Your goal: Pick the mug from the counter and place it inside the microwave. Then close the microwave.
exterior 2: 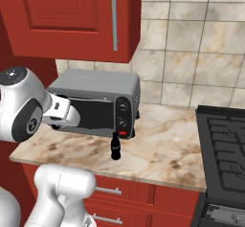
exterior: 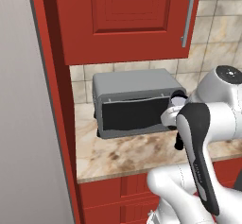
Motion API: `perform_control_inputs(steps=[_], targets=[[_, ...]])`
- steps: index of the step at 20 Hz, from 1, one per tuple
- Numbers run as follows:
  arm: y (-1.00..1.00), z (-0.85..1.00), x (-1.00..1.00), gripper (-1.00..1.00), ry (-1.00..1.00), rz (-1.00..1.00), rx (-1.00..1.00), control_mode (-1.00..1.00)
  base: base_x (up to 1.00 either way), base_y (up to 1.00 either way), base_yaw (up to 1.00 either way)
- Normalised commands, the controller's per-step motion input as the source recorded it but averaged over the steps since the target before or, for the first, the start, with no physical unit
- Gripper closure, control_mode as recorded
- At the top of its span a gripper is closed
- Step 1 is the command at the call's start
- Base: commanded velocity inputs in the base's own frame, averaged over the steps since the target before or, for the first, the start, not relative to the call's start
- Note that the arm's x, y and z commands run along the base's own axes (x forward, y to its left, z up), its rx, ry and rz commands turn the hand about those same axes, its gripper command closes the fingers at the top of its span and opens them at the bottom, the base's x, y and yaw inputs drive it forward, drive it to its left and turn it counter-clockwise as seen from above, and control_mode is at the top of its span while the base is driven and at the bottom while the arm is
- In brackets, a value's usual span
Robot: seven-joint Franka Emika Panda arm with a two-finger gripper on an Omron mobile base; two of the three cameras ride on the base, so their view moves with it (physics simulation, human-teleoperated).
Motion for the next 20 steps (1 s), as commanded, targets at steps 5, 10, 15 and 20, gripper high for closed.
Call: perform_control_inputs(steps=[5,10,15,20], targets=[[0.0,0.0,0.0,1.0,0.0,0.0,0.0,-1.0,0.0,0.0,0.0],[0.0,0.0,0.0,1.0,0.0,0.0,0.0,1.0,-0.69,0.0,0.0],[0.0,0.0,0.0,1.0,0.0,0.0,0.0,1.0,-1.0,0.02,0.09],[0.0,0.0,0.0,1.0,0.0,0.0,0.0,1.0,-0.66,0.0,0.2]])
